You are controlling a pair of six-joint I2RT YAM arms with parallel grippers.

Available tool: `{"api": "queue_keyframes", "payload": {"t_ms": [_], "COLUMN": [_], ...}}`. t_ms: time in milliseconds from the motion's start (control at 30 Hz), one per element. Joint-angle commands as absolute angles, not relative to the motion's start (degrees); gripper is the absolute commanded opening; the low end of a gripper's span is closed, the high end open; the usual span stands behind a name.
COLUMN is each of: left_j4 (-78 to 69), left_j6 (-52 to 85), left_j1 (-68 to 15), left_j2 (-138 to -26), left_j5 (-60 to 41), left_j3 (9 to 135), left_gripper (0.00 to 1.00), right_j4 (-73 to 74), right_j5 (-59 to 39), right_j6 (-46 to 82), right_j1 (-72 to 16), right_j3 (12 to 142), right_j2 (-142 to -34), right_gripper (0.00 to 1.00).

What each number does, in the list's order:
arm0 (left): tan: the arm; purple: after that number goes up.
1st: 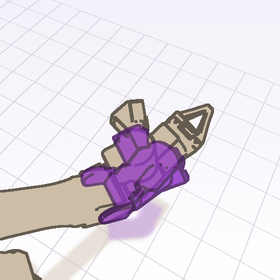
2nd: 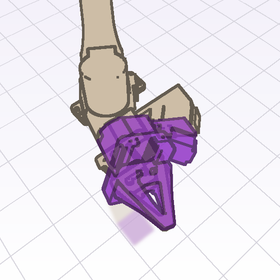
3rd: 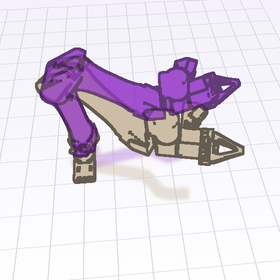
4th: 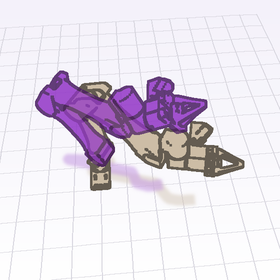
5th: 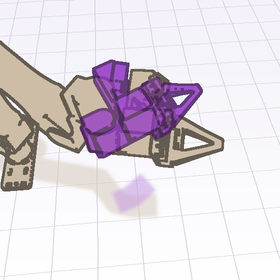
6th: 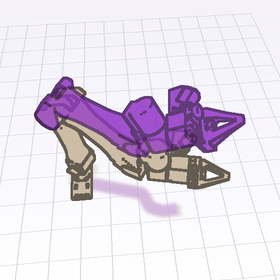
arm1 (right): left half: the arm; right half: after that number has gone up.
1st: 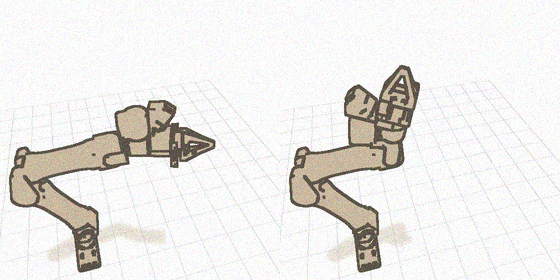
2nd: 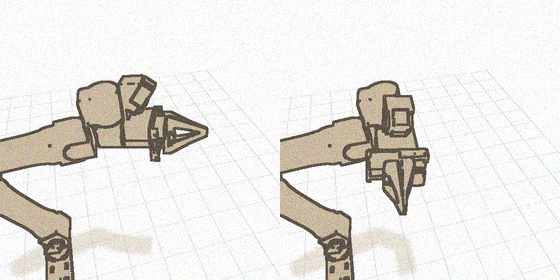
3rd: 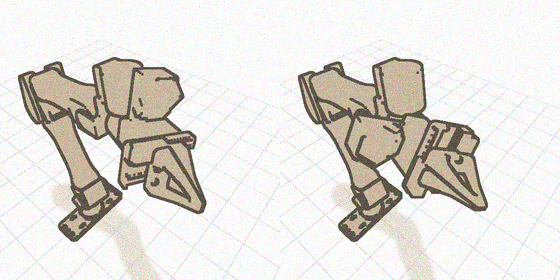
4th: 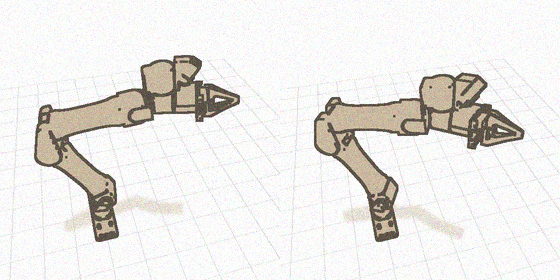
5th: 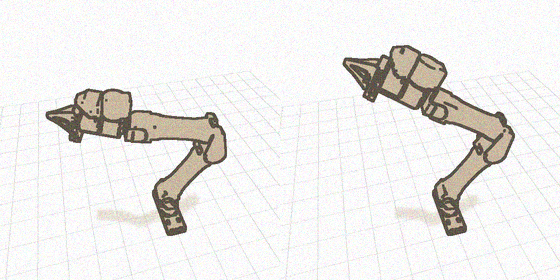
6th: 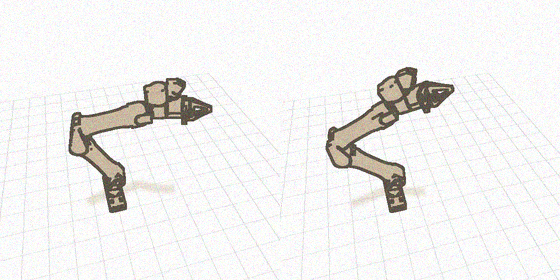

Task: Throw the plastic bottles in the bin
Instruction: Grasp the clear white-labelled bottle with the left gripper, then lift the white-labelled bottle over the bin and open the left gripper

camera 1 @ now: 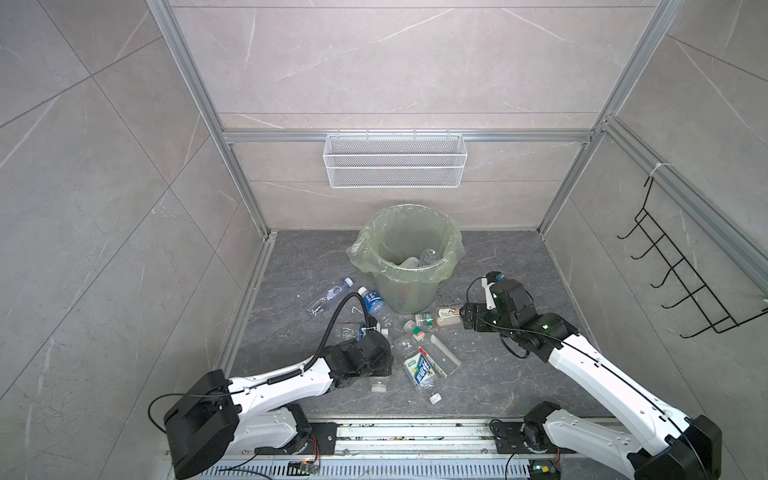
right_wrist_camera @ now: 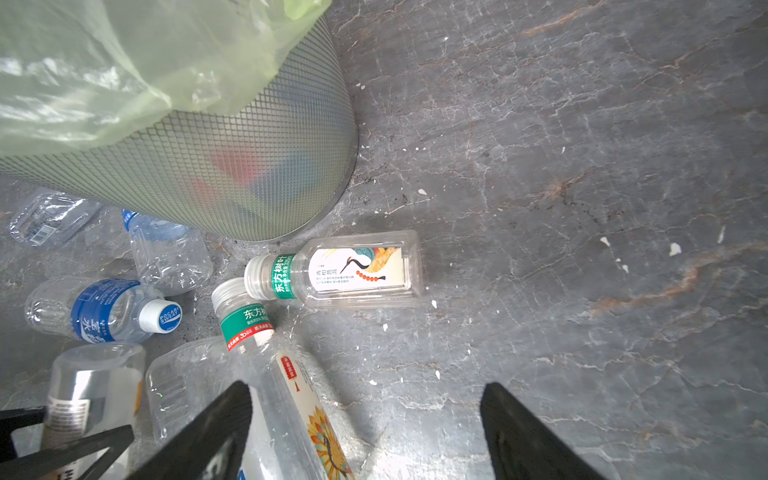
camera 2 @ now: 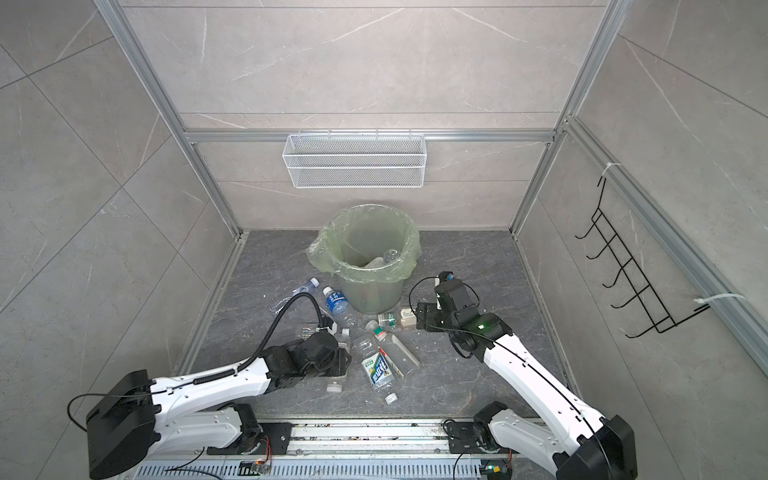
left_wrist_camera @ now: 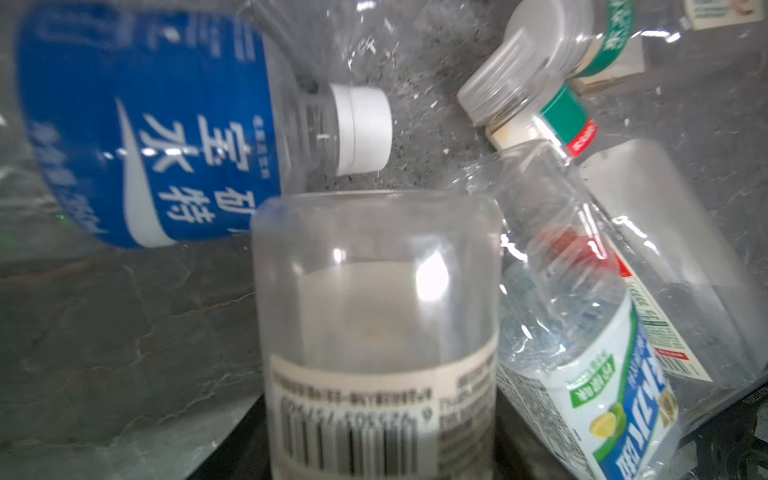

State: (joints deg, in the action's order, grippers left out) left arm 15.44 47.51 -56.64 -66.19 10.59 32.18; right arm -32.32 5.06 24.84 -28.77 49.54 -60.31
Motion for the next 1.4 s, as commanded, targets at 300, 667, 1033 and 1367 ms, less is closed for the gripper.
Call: {"api": "queue_keyframes", "payload": {"t_ms": [300, 667, 1033, 1367], "left_j4": [14.81, 13.37, 13.43, 11.08], "left_j6": [35.26, 24.36, 15.17, 4.3], "left_j1": [-56.85, -56.84, -56.79, -56.26], "left_j2": [-47.39, -31.41, -29.77, -45.7], "left_j5": [20.52, 25.02, 25.36, 21.84], "left_j3": [26.79, 23.91, 31.26, 50.0], "left_gripper": [0.57, 0.6, 0.62, 0.61], "right_j4": [-25.35, -23.61, -22.15, -21.26], "right_j5": [4.95, 3.88, 3.21, 2.47], "right_j6": [25.66, 25.65, 26.02, 25.73], "right_j1": [-28.55, -28.54, -28.53, -28.49], "right_j3": [44.1, 44.27, 44.05, 44.26], "right_j2": [-58.45, -59.9, -60.37, -59.46], "right_gripper": [0.87, 0.86, 0.85, 0.84]}}
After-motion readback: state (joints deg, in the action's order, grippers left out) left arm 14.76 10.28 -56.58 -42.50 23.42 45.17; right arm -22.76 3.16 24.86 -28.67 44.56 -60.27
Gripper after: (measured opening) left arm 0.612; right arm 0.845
